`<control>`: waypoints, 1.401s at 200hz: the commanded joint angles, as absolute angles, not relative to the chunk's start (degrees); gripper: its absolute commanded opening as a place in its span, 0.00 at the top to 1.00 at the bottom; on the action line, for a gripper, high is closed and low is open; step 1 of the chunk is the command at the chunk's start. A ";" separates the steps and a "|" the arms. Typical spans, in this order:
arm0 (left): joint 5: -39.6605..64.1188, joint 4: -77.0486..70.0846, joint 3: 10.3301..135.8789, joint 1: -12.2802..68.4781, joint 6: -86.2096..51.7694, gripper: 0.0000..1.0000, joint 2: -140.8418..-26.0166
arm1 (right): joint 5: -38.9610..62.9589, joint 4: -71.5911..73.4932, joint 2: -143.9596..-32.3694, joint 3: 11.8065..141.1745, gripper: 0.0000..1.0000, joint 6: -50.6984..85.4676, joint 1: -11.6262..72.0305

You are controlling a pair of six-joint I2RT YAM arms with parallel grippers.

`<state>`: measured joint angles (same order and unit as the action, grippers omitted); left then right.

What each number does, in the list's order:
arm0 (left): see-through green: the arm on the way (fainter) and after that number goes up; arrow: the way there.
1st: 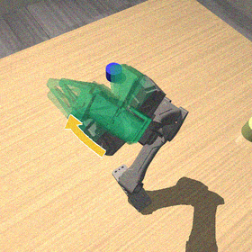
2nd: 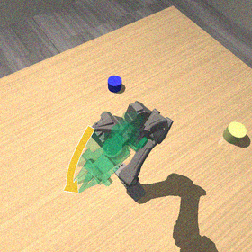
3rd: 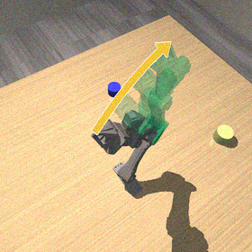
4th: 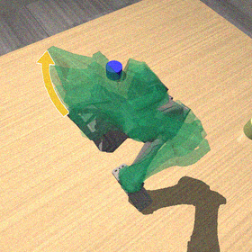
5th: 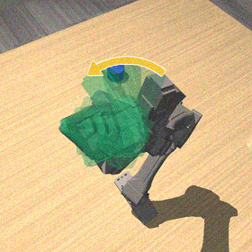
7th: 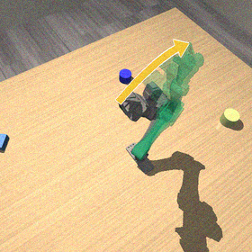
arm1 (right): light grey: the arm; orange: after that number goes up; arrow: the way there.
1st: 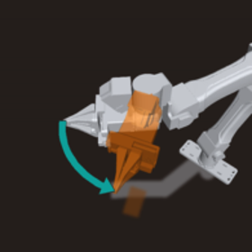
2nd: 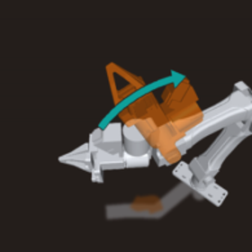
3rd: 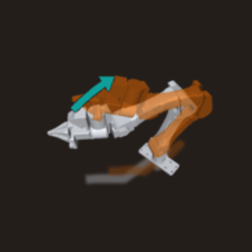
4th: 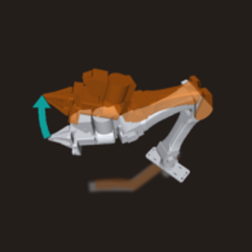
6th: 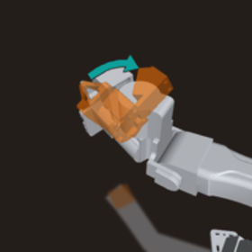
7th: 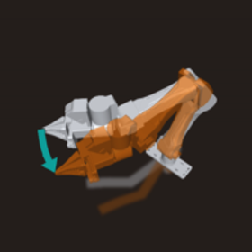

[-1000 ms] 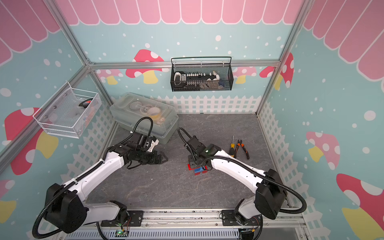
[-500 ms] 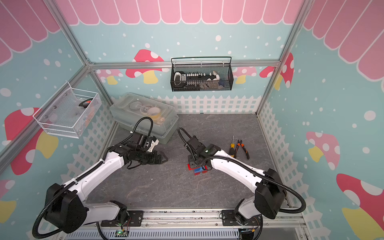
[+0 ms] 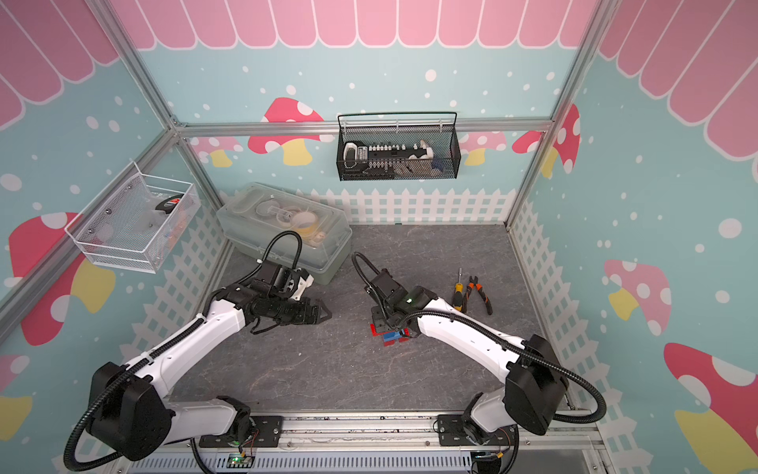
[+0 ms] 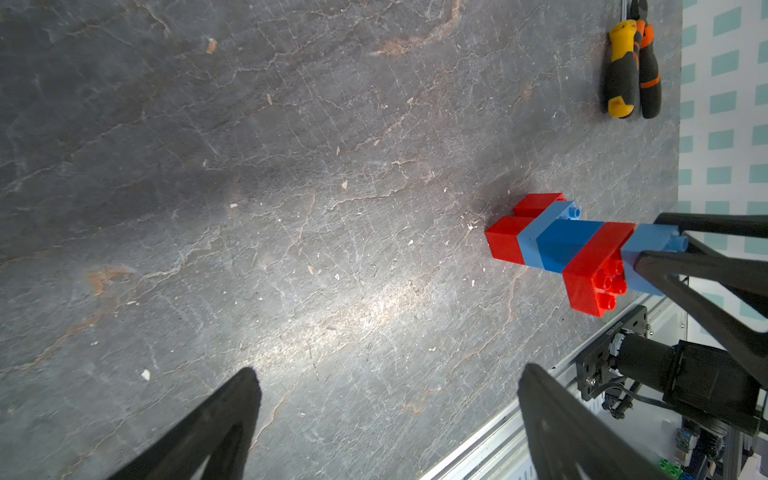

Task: Assemble a giraffe with lego
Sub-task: Assemble the lego brick with the lego brick.

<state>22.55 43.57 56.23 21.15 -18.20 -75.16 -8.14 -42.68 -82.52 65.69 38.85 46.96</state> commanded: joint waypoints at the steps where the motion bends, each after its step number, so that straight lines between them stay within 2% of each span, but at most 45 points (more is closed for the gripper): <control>1: 22.49 42.89 55.72 21.41 -18.10 0.04 -75.57 | -9.56 -49.34 -83.84 62.29 0.86 39.45 46.76; 184: 22.49 42.89 56.16 21.41 -18.11 0.04 -76.27 | -13.99 -55.99 -86.87 66.14 0.88 38.10 47.46; 280: 22.53 42.89 56.02 21.45 -18.09 0.04 -76.18 | -10.72 -48.73 -84.19 57.16 0.88 42.67 47.36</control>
<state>22.55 43.42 56.23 21.15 -18.20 -75.92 -12.84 -41.65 -80.93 62.94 40.47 47.68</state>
